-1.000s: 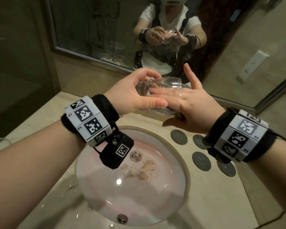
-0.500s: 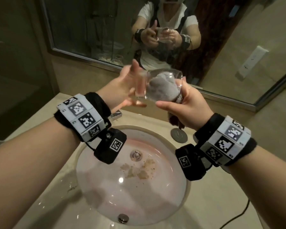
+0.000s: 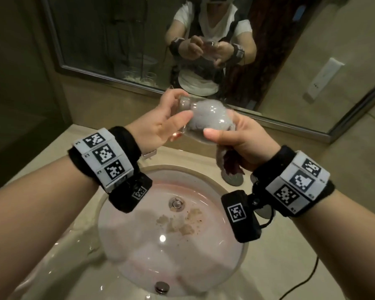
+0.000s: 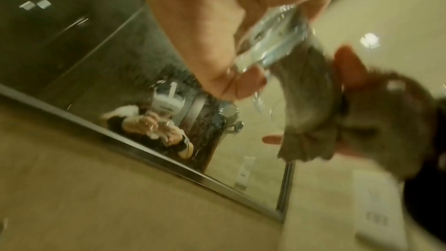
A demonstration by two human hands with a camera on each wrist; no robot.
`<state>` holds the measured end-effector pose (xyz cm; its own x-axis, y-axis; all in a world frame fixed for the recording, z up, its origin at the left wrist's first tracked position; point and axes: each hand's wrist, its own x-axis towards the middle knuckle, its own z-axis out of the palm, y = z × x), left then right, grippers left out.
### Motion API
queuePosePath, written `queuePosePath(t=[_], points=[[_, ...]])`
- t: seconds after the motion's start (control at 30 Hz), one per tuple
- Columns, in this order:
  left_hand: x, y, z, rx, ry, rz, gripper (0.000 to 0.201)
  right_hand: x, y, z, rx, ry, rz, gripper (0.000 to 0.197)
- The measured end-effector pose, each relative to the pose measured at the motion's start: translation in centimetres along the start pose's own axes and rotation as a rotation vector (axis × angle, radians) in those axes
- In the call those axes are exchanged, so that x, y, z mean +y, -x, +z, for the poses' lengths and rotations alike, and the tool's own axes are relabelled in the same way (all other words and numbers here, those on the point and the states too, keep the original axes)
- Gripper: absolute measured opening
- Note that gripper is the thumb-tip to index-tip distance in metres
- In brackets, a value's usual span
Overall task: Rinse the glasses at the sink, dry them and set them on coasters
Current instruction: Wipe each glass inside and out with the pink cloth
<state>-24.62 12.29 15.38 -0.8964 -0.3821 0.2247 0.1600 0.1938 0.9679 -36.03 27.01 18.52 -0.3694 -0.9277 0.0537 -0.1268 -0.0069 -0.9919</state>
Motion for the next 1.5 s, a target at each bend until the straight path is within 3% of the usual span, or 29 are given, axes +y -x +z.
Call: queuePosePath(t=[0.1,0.17,0.23,0.33,0.4,0.47,0.53,0.6,0.63,0.7,0.73,0.83,0.9,1.0,1.07,1.13,1.17,1.23,1.27,1.33,1.5], points=[[-0.2,-0.3,0.0,-0.078,0.286,-0.274,0.085,0.3,-0.1,0.3,0.039,0.446,-0.137,0.038],[-0.1,-0.4,0.4,-0.092,0.288,-0.334,0.087,1.1,-0.3,0.0,0.046,0.664,-0.213,0.039],[0.0,-0.3,0.8,-0.004,0.191,-0.272,0.067,0.5,-0.2,0.5,0.002,0.492,-0.104,0.04],[-0.1,0.1,0.9,0.085,-0.19,-0.047,0.03,0.1,0.0,-0.1,-0.062,0.044,0.06,0.036],[-0.1,0.4,0.5,0.059,-0.35,0.063,0.039,0.0,0.1,-0.3,-0.071,-0.069,0.081,0.032],[-0.4,0.2,0.3,0.034,-0.379,0.097,0.041,0.1,-0.1,-0.3,-0.041,0.005,0.063,0.037],[-0.6,0.1,0.3,0.04,-0.11,-0.018,0.033,-0.1,0.1,0.1,0.025,0.215,0.032,0.035],[-0.3,0.2,0.7,0.003,0.25,-0.248,0.065,0.3,0.1,0.3,0.058,0.542,-0.101,0.033],[-0.3,0.3,0.7,-0.033,0.299,-0.312,0.08,0.6,0.1,0.3,0.056,0.697,-0.177,0.034],[-0.3,0.2,0.9,-0.04,0.267,-0.301,0.075,0.9,-0.1,0.4,0.035,0.823,-0.225,0.036],[-0.3,0.3,1.0,0.005,0.202,-0.263,0.064,1.0,-0.2,0.4,0.004,0.773,-0.192,0.034],[-0.3,0.5,0.9,0.127,-0.214,-0.033,0.035,-0.6,0.6,0.9,-0.085,0.244,0.061,0.03],[-0.6,0.6,0.4,0.12,-0.402,0.142,0.044,-1.0,0.9,1.1,-0.1,-0.088,0.121,0.027],[-0.7,0.3,-0.6,0.057,-0.471,0.307,0.046,-0.8,0.6,1.2,-0.076,-0.285,0.14,0.028],[-0.5,0.0,-0.9,0.025,-0.411,0.244,0.037,-0.3,0.3,1.2,-0.091,-0.253,0.133,0.024],[0.0,0.1,-0.6,0.015,-0.154,0.022,0.03,-0.1,0.1,1.2,-0.045,-0.2,0.113,0.029],[0.3,0.1,-0.6,-0.012,-0.017,-0.124,0.041,0.0,0.1,1.0,-0.013,-0.113,0.069,0.032],[0.5,0.2,-0.6,-0.117,0.141,-0.338,0.086,0.3,-0.1,1.0,-0.008,0.207,-0.034,0.043],[0.4,0.2,-0.6,-0.14,0.187,-0.382,0.095,0.5,-0.1,1.1,-0.024,0.359,-0.079,0.043],[0.4,0.4,-0.7,-0.115,0.257,-0.4,0.089,0.8,-0.1,1.0,-0.047,0.534,-0.122,0.041],[0.1,0.6,-0.6,-0.058,0.379,-0.377,0.072,0.5,0.5,0.8,0.009,0.656,-0.239,0.055]])
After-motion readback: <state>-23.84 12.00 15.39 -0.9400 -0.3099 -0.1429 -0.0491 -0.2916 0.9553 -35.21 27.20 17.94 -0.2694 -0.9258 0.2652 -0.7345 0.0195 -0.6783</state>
